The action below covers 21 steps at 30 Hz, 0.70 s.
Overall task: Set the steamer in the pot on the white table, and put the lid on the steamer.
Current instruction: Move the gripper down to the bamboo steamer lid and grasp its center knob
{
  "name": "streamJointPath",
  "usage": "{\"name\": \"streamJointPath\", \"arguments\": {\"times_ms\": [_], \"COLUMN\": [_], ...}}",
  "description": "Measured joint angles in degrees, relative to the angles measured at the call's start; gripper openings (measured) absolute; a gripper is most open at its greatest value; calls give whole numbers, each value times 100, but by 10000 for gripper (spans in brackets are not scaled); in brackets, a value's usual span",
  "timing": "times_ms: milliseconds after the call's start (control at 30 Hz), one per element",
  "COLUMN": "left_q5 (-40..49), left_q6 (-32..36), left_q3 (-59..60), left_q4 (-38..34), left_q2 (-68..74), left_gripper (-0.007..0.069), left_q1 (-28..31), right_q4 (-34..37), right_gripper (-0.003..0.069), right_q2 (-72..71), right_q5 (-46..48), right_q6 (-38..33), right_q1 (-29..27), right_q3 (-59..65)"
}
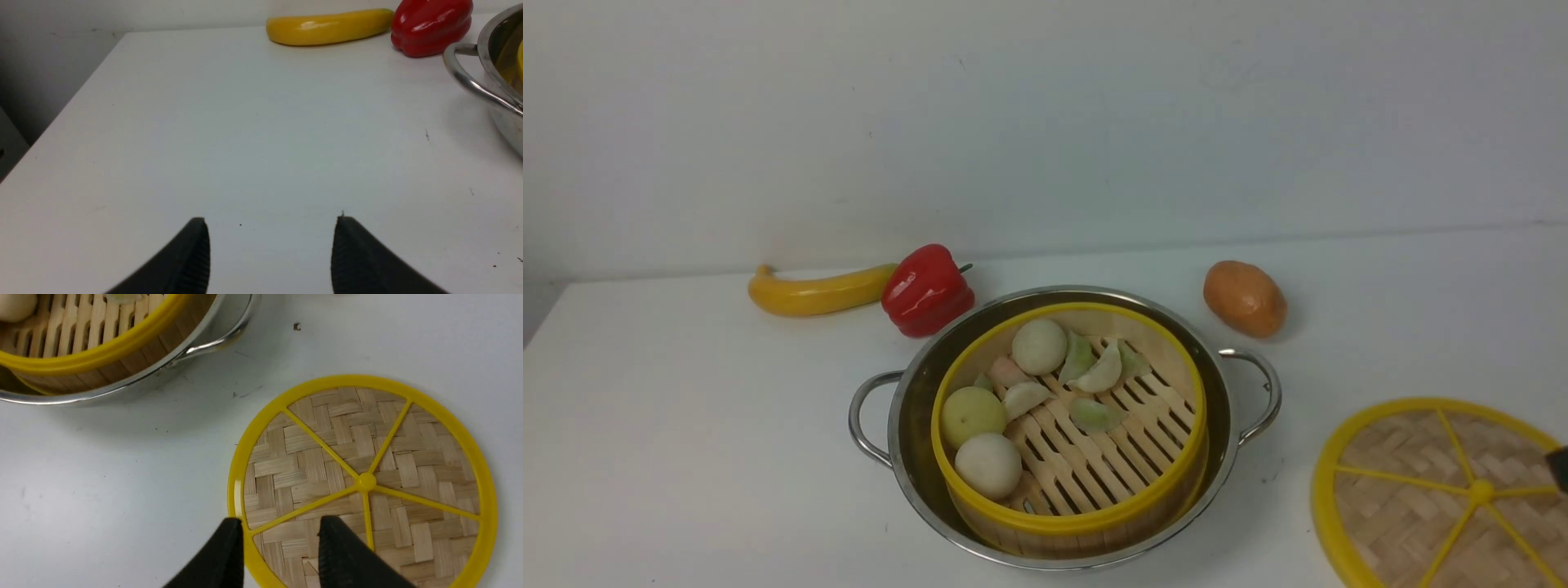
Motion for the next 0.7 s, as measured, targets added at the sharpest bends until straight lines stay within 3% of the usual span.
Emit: {"name": "streamJointPath", "arguments": {"times_ms": [233,700], "left_q5": [0,0], "left_q6": [0,0], "left_q3": [0,0], "left_q4": [0,0], "left_q2": [0,0], "left_gripper": [379,379], "left_q1": [0,0], "right_q4": [-102,-541], "right_gripper": [321,328], "right_q2": [1385,3522], "right_q5": [-39,-321], "right_q6": [243,279], "right_q1": [0,0], "right_q3": [-401,-920]}}
